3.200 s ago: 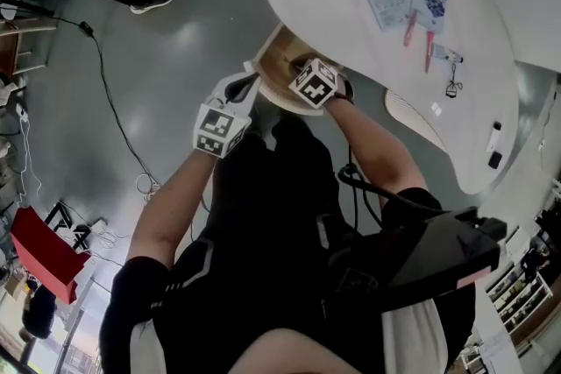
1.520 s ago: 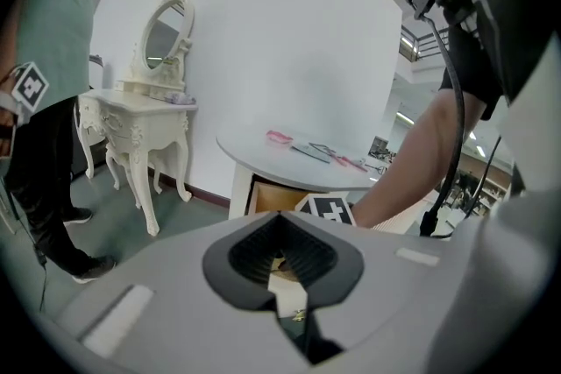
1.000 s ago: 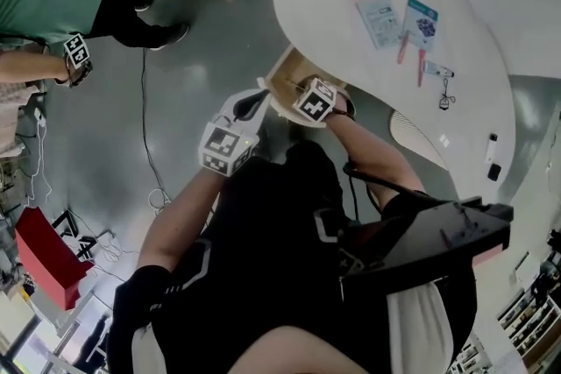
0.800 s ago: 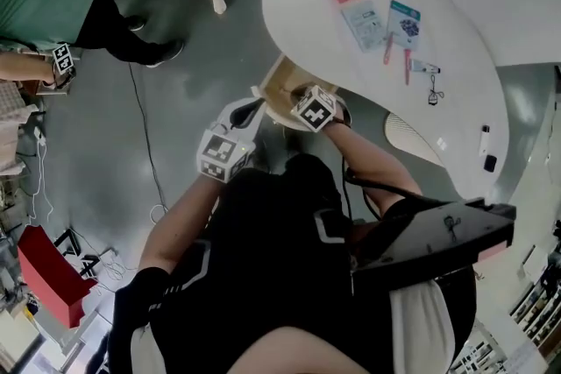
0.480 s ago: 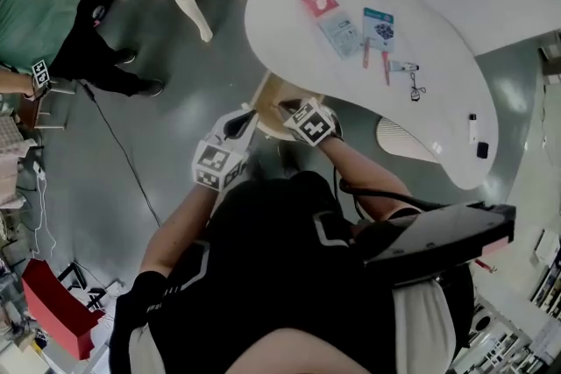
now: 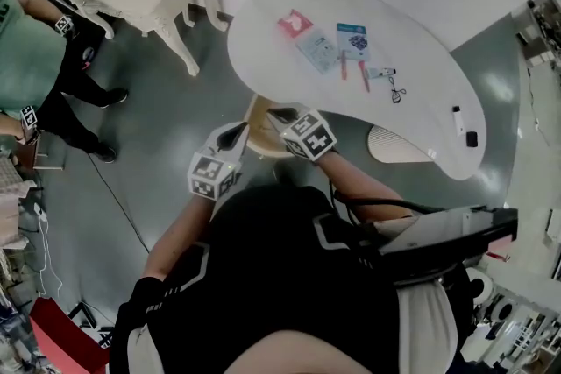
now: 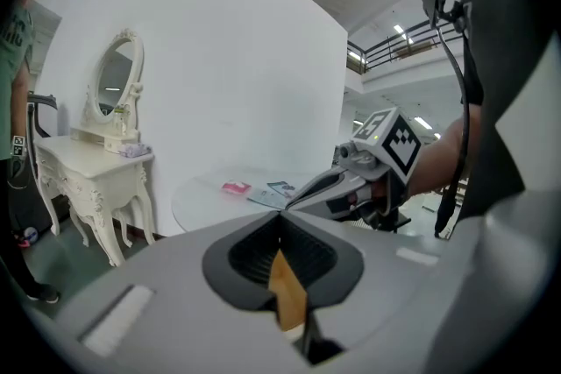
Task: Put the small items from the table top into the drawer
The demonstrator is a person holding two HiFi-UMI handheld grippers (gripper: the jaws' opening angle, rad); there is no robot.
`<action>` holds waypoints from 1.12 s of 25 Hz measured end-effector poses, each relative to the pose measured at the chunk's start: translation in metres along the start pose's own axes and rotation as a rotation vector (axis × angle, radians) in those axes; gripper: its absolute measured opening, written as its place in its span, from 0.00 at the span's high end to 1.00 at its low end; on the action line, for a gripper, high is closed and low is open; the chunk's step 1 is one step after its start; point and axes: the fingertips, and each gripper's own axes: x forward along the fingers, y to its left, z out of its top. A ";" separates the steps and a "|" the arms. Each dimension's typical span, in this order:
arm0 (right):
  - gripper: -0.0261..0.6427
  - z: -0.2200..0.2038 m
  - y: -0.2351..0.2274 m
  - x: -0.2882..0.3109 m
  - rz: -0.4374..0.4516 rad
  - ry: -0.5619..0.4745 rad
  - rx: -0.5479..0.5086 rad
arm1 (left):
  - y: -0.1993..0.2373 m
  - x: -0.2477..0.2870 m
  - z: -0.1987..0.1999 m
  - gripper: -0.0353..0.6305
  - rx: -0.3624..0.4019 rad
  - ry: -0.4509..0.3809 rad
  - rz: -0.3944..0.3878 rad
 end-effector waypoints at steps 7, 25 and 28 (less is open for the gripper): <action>0.96 0.026 -0.005 -0.023 -0.057 -0.122 0.079 | 0.012 0.002 0.022 0.95 0.000 -0.083 0.006; 0.96 0.079 -0.022 -0.076 -0.221 -0.365 0.098 | 0.004 0.010 0.081 0.95 0.020 -0.201 -0.030; 0.96 0.080 -0.021 -0.079 -0.227 -0.369 0.087 | 0.004 0.010 0.081 0.95 0.015 -0.199 -0.022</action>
